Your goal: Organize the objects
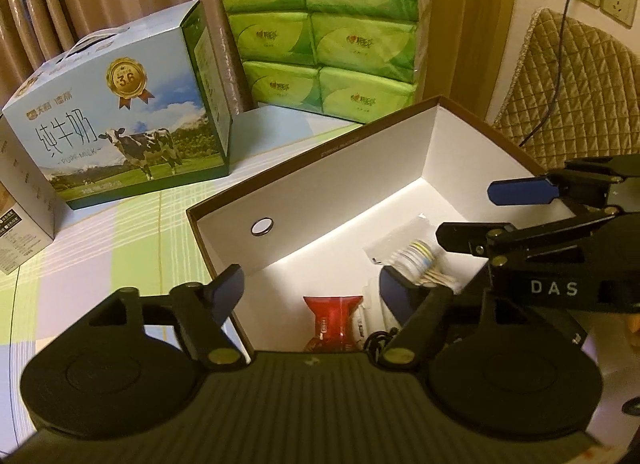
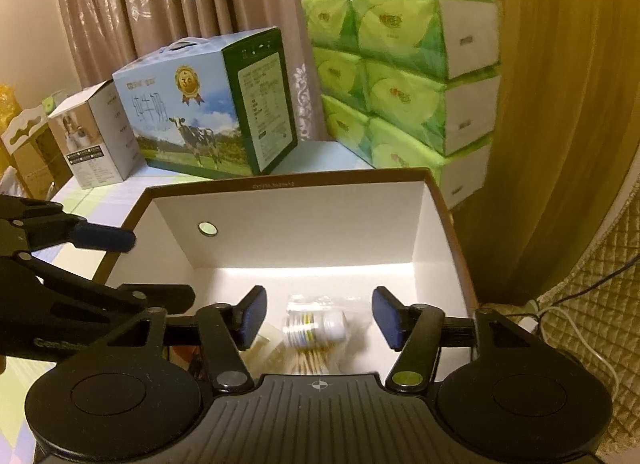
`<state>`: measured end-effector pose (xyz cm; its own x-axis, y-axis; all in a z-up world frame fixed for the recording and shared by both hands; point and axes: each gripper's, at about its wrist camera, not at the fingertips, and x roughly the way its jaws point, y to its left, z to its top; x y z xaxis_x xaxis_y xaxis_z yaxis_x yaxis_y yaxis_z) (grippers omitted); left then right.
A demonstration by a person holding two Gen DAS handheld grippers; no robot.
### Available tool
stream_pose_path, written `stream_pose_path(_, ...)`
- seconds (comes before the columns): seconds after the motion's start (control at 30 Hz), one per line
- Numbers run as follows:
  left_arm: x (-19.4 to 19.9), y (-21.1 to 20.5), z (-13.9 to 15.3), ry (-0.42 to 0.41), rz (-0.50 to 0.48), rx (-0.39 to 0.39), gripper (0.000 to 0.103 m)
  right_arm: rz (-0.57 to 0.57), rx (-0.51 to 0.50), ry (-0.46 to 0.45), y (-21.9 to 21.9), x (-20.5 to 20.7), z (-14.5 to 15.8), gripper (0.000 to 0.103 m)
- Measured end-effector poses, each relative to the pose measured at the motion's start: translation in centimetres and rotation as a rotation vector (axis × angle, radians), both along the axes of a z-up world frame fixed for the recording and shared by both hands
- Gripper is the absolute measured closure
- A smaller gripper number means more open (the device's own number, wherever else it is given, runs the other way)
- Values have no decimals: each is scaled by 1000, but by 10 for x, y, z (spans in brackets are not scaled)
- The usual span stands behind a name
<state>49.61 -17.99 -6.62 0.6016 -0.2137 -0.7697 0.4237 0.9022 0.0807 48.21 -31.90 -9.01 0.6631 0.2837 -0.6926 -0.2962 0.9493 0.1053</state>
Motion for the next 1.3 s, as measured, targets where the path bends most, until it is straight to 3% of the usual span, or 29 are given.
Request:
stream_pose_path(0.13, -8, 0, 5, -3, -8, -11, 22, -7, -3, 1, -8, -10, 5, 35)
stream_pose_path(0.57, -42, 13, 27, -13, 6, -67, 12, -24, 47, -19, -21, -51, 30, 11)
stream_pose_path(0.97, -90, 28, 45, -23, 45, -97, 5, -39, 77, -8, -24, -92, 44, 2)
stream_pose_path(1.3, -135, 36, 54, -26, 89, -97, 4, -49, 88, 1, -25, -128, 51, 2)
